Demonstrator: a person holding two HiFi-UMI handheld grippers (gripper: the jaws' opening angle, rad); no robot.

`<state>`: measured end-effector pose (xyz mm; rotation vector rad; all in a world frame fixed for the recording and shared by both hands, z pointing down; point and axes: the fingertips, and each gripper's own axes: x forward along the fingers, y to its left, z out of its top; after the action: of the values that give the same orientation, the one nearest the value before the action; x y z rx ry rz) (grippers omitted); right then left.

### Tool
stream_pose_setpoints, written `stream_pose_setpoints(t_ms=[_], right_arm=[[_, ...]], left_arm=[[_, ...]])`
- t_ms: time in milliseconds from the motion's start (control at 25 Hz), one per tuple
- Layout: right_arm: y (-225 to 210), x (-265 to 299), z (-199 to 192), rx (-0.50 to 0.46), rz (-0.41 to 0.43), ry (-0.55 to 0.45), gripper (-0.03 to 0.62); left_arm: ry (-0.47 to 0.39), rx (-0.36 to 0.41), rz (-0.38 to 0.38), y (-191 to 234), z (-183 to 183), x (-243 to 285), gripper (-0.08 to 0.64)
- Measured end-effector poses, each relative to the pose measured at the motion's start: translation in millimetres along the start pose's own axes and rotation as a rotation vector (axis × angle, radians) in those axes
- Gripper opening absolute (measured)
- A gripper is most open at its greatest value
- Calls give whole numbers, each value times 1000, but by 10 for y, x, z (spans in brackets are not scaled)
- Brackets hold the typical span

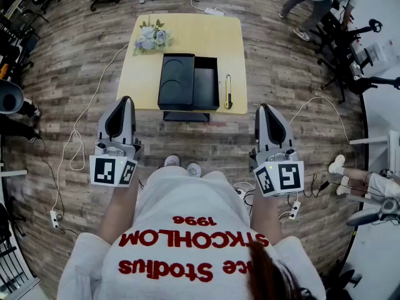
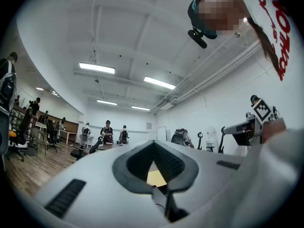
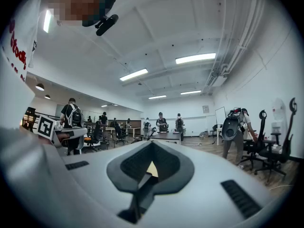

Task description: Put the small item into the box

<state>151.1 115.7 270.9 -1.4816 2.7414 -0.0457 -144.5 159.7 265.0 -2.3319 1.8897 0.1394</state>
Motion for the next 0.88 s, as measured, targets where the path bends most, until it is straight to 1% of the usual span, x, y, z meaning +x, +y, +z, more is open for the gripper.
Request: stream_pose_setpoints(t_ms=[440, 640, 880], right_arm=[[-31, -16, 11, 9, 20, -4, 5], [-46, 9, 11, 61, 26, -18, 5], [-115, 150, -56, 67, 19, 0, 5]], left_arm=[[6, 2, -8, -112, -34, 52, 6], [13, 5, -11, -102, -49, 94, 6], [27, -4, -23, -60, -154, 266, 6]])
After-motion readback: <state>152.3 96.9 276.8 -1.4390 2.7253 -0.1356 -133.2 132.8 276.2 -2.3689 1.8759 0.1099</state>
